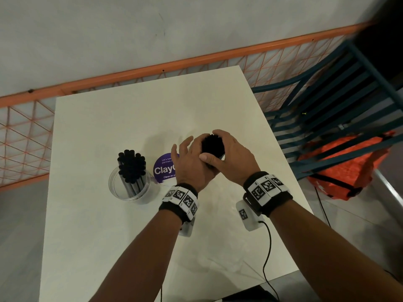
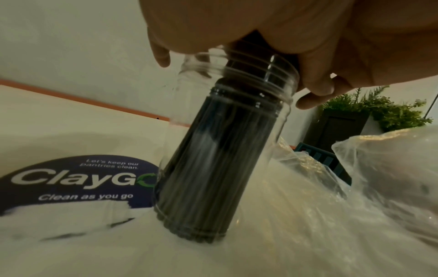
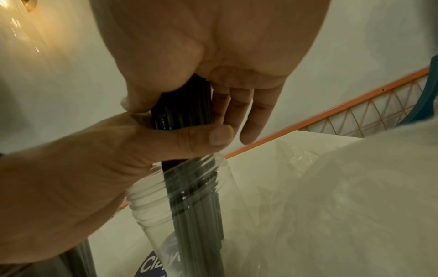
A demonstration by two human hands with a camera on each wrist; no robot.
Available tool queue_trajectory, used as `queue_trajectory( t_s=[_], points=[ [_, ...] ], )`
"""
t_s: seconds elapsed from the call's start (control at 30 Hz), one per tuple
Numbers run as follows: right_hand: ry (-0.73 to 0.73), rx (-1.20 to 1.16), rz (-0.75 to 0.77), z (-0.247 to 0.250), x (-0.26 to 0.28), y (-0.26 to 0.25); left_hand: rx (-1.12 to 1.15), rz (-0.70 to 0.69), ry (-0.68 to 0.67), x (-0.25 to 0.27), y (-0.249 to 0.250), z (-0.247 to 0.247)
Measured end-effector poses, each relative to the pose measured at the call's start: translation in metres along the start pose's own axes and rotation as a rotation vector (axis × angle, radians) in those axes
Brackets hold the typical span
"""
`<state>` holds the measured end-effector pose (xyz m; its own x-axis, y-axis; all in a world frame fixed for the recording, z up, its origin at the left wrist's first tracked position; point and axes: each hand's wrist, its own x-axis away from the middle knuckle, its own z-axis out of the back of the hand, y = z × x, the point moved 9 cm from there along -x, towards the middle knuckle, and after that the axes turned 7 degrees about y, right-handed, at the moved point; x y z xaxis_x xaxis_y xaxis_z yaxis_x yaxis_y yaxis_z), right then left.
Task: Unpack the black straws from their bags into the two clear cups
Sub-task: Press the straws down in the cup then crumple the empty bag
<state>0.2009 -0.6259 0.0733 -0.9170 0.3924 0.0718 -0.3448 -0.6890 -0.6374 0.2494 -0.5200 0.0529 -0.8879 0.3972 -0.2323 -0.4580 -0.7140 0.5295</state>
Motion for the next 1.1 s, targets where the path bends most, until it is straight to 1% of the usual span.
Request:
queue_trajectory(
  t_s=[0.1, 0.23, 0.33, 0.47, 0.53, 0.57, 0.6, 0.63, 0.67, 0.7, 0.73, 0.77, 0.83, 0.87, 0.9, 0.93, 0.97, 1.03, 1.1],
  points=[
    [0.018, -0.023, -0.034, 0.005, 0.004, 0.001, -0.011, 0.001, -0.035, 0.000, -0.001, -0.003],
    [0.051, -0.082, -0.037, 0.015, 0.006, 0.002, -0.046, 0.012, -0.112, -0.001, -0.001, -0.007],
    [0.051, -0.081, -0.039, 0.019, 0.008, 0.007, -0.027, 0.018, -0.121, 0.000, -0.002, -0.005],
    [0.086, -0.096, -0.046, 0.031, 0.017, 0.018, 0.106, 0.064, -0.070, 0.000, -0.003, 0.010],
    [0.151, -0.116, -0.060, 0.044, 0.027, 0.031, 0.221, 0.117, -0.033, 0.006, -0.007, 0.026],
    [0.195, -0.122, -0.079, 0.052, 0.033, 0.042, 0.301, 0.158, 0.018, 0.011, -0.012, 0.037],
    [0.233, -0.119, -0.113, 0.058, 0.040, 0.056, 0.381, 0.193, 0.094, 0.022, -0.018, 0.049],
    [0.254, -0.109, -0.159, 0.062, 0.048, 0.072, 0.450, 0.204, 0.173, 0.038, -0.022, 0.059],
    [0.256, -0.080, -0.212, 0.062, 0.054, 0.089, 0.497, 0.192, 0.224, 0.057, -0.024, 0.064],
    [0.239, -0.039, -0.270, 0.059, 0.061, 0.106, 0.516, 0.176, 0.218, 0.078, -0.024, 0.063],
    [0.195, 0.007, -0.347, 0.052, 0.068, 0.122, 0.512, 0.172, 0.134, 0.097, -0.021, 0.054],
    [0.133, 0.035, -0.431, 0.042, 0.076, 0.135, 0.479, 0.188, -0.021, 0.116, -0.016, 0.038],
    [-0.011, 0.023, -0.565, 0.009, 0.090, 0.149, 0.358, 0.216, -0.409, 0.156, -0.010, -0.007],
    [-0.070, -0.009, -0.586, -0.009, 0.096, 0.149, 0.319, 0.236, -0.586, 0.175, -0.009, -0.029],
    [-0.098, -0.054, -0.569, -0.026, 0.100, 0.146, 0.293, 0.251, -0.717, 0.188, -0.009, -0.046],
    [-0.111, -0.084, -0.534, -0.041, 0.102, 0.141, 0.259, 0.232, -0.781, 0.196, -0.009, -0.059],
    [-0.126, -0.090, -0.489, -0.055, 0.105, 0.137, 0.214, 0.199, -0.793, 0.199, -0.010, -0.068],
    [-0.203, -0.034, -0.418, -0.076, 0.113, 0.129, 0.106, 0.123, -0.751, 0.196, -0.014, -0.076],
    [-0.334, 0.051, -0.384, -0.092, 0.131, 0.123, 0.048, 0.111, -0.704, 0.189, -0.022, -0.072]
  ],
)
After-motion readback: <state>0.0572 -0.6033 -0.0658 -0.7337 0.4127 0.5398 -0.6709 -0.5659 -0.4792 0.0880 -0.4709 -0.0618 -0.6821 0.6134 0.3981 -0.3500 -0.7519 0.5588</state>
